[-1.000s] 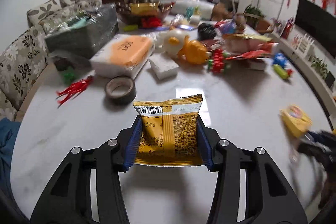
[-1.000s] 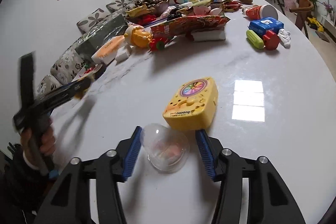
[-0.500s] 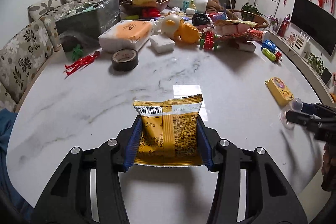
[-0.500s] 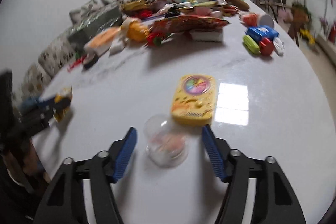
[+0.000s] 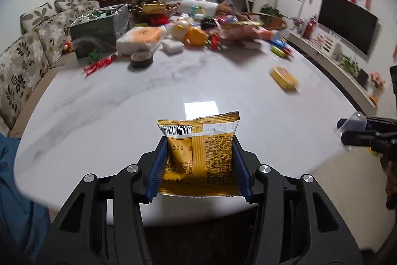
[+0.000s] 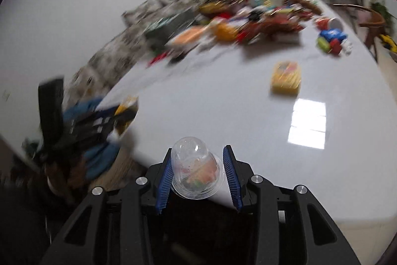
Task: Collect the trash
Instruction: 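Lower both held items into the box and open both tools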
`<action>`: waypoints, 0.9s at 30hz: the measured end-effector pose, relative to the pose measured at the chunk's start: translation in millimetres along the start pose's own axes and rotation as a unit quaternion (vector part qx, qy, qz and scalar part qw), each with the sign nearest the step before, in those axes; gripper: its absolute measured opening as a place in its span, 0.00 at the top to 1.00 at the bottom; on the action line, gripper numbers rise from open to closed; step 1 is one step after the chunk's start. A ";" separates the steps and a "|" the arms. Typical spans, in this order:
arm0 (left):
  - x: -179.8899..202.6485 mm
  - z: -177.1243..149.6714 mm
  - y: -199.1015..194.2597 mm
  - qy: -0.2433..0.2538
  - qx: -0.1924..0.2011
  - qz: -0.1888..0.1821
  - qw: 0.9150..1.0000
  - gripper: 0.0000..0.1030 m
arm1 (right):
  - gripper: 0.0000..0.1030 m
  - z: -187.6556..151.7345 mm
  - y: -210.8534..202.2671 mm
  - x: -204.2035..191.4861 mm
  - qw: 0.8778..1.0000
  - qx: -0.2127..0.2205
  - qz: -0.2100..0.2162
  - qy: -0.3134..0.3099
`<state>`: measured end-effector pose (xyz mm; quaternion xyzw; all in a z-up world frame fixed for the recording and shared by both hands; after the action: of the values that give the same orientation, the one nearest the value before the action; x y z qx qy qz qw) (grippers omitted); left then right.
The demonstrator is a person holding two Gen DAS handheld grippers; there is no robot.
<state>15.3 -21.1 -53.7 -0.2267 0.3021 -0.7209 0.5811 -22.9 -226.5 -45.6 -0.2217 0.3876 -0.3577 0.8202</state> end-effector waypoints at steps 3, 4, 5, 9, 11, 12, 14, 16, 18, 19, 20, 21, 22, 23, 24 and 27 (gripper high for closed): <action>4.0 -36.5 -15.5 0.002 -0.036 -0.009 0.999 0.53 | 0.62 -48.3 9.6 -21.6 0.998 -0.059 0.018 -0.001; 5.2 -53.8 -18.1 0.002 -0.053 -0.010 0.999 0.53 | 0.62 -59.9 15.1 -23.1 0.997 -0.074 0.019 0.000; 6.1 -65.7 -18.1 0.005 -0.065 -0.012 0.998 0.53 | 0.62 -73.1 22.9 -22.4 0.996 -0.092 0.020 0.004; 13.6 -118.1 8.2 0.023 -0.123 -0.003 0.992 0.44 | 0.35 -130.1 74.1 3.3 0.988 -0.154 -0.008 0.032; 12.9 -141.8 33.9 0.024 -0.163 0.020 0.986 0.27 | 0.31 -149.4 96.6 16.6 0.983 -0.178 -0.034 0.023; 11.0 -150.0 43.4 0.022 -0.180 0.031 0.983 0.27 | 0.31 -159.2 106.9 23.3 0.980 -0.193 -0.050 0.020; 6.5 -161.2 56.1 0.014 -0.210 0.043 0.977 0.27 | 0.31 -164.9 110.2 27.0 0.979 -0.194 -0.051 0.031; 3.7 -160.2 54.5 0.012 -0.209 0.054 0.976 0.27 | 0.28 -158.5 101.8 22.3 0.983 -0.178 -0.042 0.033; 3.3 -153.5 49.5 0.022 -0.192 0.070 0.979 0.27 | 0.22 -145.0 87.7 16.5 0.987 -0.154 -0.044 0.020; 3.7 -149.3 45.9 0.029 -0.182 0.079 0.980 0.26 | 0.22 -138.5 81.2 13.0 0.988 -0.145 -0.044 0.016; 3.0 -147.3 43.2 0.032 -0.176 0.083 0.980 0.25 | 0.22 -132.5 75.6 9.1 0.989 -0.139 -0.041 0.013; 3.1 -145.4 40.7 0.035 -0.172 0.087 0.981 0.25 | 0.22 -128.4 70.5 4.8 0.990 -0.133 -0.042 0.009; 3.7 -142.4 37.9 0.036 -0.169 0.088 0.981 0.25 | 0.22 -121.6 64.0 0.2 0.991 -0.125 -0.040 0.004; 3.8 -139.6 34.9 0.035 -0.167 0.087 0.981 0.25 | 0.22 -117.6 59.5 -2.5 0.992 -0.120 -0.033 0.001; 2.1 -137.9 32.6 0.035 -0.166 0.086 0.982 0.25 | 0.22 -107.5 51.0 -10.2 0.994 -0.108 -0.020 -0.004; 3.4 -125.3 21.5 0.035 -0.159 0.087 0.983 0.25 | 0.21 -74.1 27.2 -21.7 0.998 -0.067 -0.005 -0.021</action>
<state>-55.3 -5.8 -158.4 -0.2638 0.4515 -0.6180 0.5870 -80.1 -198.9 -97.3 -0.2853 0.3927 -0.3303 0.8095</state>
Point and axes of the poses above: each gripper's, at about its wrist camera, not at the fingertips, and y roughly the way its jaws point, x to its right, z to its top, the point moved 5 cm from there along y, roughly the way its jaws point, and after that the axes turned 9 degrees about z, right-handed, at the moved point
